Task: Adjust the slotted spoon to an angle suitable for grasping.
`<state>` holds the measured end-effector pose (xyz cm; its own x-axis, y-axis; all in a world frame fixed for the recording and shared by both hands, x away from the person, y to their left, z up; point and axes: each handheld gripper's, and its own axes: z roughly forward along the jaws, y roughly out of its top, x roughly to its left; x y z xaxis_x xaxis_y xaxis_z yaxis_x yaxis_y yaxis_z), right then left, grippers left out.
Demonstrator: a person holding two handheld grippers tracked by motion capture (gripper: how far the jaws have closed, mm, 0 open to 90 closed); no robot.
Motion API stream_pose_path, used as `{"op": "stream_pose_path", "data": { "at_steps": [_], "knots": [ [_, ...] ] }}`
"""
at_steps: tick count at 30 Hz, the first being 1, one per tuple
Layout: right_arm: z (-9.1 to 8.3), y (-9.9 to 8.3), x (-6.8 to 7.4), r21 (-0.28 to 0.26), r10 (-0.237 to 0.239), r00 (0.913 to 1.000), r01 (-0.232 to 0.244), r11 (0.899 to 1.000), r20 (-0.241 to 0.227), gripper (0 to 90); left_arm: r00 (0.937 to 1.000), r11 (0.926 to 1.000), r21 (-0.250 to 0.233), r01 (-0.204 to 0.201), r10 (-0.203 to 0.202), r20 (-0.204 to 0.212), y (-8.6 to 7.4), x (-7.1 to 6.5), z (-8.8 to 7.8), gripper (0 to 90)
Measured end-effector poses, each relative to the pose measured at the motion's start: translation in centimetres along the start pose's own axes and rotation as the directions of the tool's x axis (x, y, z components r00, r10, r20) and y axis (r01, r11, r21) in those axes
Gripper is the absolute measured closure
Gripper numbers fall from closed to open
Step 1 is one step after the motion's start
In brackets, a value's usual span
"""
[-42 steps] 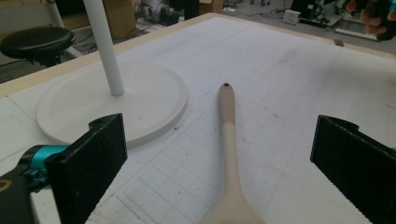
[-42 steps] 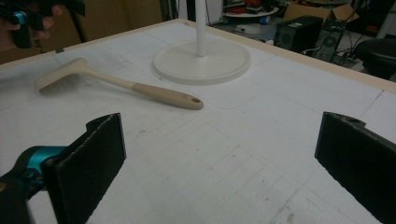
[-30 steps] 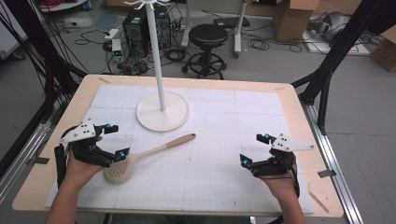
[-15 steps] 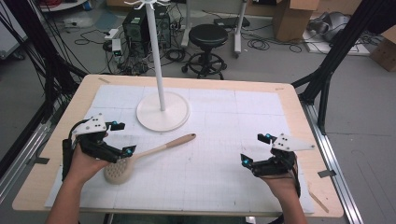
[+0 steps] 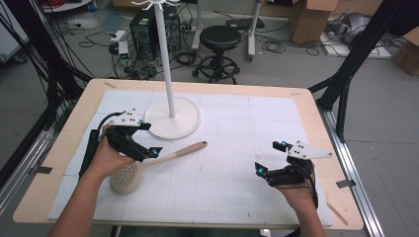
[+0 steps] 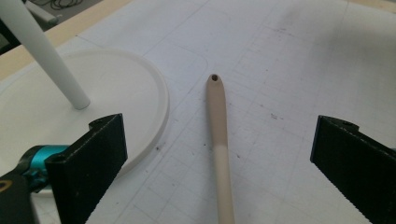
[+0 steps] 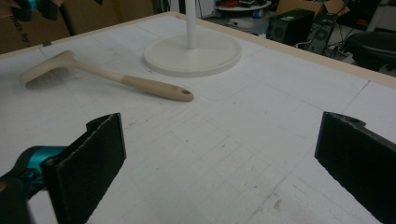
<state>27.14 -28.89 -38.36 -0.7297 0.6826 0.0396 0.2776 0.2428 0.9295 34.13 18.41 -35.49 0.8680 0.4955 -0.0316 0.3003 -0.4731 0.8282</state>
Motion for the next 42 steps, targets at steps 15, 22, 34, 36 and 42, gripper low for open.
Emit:
{"op": "stream_pose_path", "data": {
  "at_steps": [15, 22, 34, 36, 42],
  "knots": [
    [0.2, 0.0, 0.1, 0.011, -0.003, 1.0, 0.003, 1.0, -0.006, 0.7, 0.9994, 0.983, 0.182, -0.027, 0.022, 0.028, 1.4, -0.1, 4.6, 8.4],
    [0.3, 0.0, 0.1, 0.007, -0.01, 0.9999, 0.01, 1.0, -0.004, 0.7, 0.9983, 0.9692, 0.241, -0.05, 0.042, 0.04, 1.8, -0.4, 6.0, 14.3],
    [0.2, -0.2, 0.2, 0.016, -0.005, 1.0, 0.005, 1.0, -0.005, 0.7, 0.9973, 0.9295, 0.362, -0.072, 0.061, 0.04, 1.1, -0.1, 8.2, 24.7],
    [0.2, -0.1, 0.2, 0.013, -0.011, 0.9999, 0.011, 1.0, -0.004, 0.7, 0.9968, 0.9197, 0.385, -0.079, 0.068, 0.044, 1.0, -0.1, 8.6, 27.2],
    [0.2, -0.3, 0.2, 0.017, -0.01, 0.9999, 0.01, 1.0, -0.005, 0.7, 0.9961, 0.8991, 0.431, -0.077, 0.051, 0.072, 0.5, 0.0, 9.5, 37.7]
  ]
}}
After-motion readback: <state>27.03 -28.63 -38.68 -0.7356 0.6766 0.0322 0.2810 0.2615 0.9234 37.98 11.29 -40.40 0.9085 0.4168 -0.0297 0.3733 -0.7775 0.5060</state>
